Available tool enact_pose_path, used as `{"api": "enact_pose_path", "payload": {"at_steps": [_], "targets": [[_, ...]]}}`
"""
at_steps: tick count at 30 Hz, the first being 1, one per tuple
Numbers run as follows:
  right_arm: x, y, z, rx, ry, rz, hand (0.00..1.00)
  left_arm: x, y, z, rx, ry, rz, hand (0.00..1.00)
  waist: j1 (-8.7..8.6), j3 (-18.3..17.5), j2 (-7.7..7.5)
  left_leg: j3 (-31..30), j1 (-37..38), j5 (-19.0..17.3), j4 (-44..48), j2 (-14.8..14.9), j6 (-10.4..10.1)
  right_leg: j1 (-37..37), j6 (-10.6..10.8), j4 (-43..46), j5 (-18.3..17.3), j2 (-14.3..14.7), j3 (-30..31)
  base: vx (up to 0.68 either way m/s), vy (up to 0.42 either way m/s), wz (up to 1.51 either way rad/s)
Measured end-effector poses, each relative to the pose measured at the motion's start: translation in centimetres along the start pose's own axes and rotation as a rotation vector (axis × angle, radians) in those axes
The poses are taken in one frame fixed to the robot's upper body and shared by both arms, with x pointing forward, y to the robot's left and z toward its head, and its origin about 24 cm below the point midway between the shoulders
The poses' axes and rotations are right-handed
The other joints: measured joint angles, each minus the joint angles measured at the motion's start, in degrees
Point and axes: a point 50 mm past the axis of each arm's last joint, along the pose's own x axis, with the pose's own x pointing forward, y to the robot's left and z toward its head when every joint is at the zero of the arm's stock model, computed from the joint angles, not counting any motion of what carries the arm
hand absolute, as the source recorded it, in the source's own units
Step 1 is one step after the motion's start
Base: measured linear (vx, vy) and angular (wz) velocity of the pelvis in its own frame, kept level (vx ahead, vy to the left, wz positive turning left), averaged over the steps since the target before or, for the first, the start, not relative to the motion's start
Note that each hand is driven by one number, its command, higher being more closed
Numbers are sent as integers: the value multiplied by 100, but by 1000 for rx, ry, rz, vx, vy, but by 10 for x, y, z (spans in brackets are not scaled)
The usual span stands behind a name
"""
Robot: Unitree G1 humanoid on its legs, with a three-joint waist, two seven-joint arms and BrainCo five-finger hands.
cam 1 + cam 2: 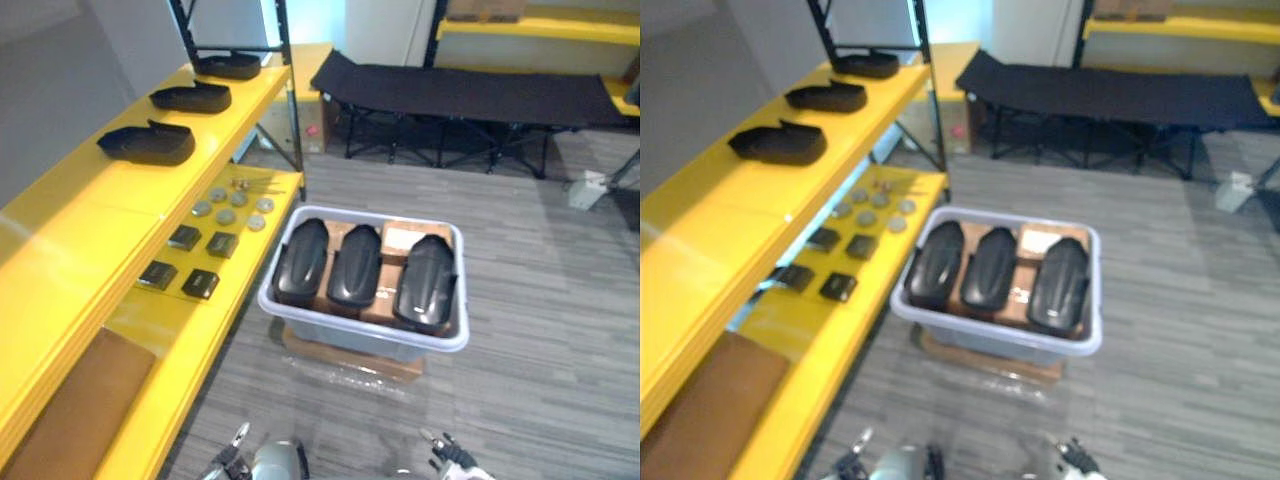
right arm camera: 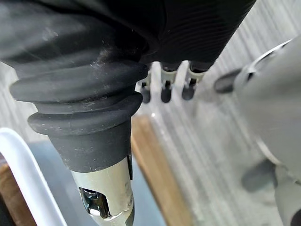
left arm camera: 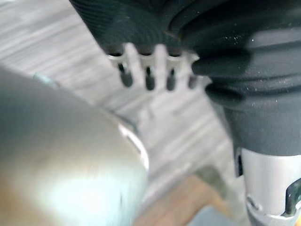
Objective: Walk over and take plastic housings, then place them on the shelf
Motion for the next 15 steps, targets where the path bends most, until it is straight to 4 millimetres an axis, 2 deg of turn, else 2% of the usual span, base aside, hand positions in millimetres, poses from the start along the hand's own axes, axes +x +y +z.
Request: {"api": "enact_pose_path", "payload": {"at_steps": [2,3,4,6,8,10,12,13,15], "targets": [[2,17,-8,21,18,36,0,1,12,16,90,-53,33,0,-3,11,-397,131,81,-68,-163,-203,84,-57,25,6,47,-210,15,206,160,-14],[2,18,-10,22,23,38,0,1,13,18,110,-59,35,0,-10,1,-436,129,90,-68,-209,-229,86,-78,43,8,98,-230,6,207,152,-4],[1,17,-12,19,32,34,0,1,12,21,152,-69,35,0,-18,-2,-435,127,290,-42,-495,-285,125,-75,89,29,318,-236,-1,150,122,-2],[1,16,-14,-32,39,36,0,1,10,20,176,-75,37,0,-39,5,-403,119,496,9,-736,-344,190,-15,44,81,390,-260,-30,130,116,4],[0,20,-17,-206,44,90,0,1,3,19,218,-82,19,0,-59,-17,-334,25,600,102,-985,-472,235,13,42,55,388,-298,-80,64,61,20],[1,33,-12,-371,5,193,0,0,-4,20,261,-99,-5,0,-60,-37,-362,-66,598,241,-1192,-545,246,23,40,-21,389,-313,-214,9,4,25],[-5,79,6,-722,-137,469,0,-1,-14,21,304,-122,-33,0,-68,3,-298,-199,570,530,-1566,-618,227,21,31,-214,383,-305,-385,-30,-64,29],[-10,95,12,-809,-188,561,0,-1,-16,21,315,-127,-40,0,-64,20,-269,-210,567,586,-1633,-610,220,13,31,-247,383,-287,-390,-56,-87,16],[-45,163,15,-1135,-359,962,0,-2,-17,22,335,-133,-45,0,-37,26,-237,-208,520,640,-1606,-515,200,0,28,-311,385,-196,-335,-73,-99,-3]]}}
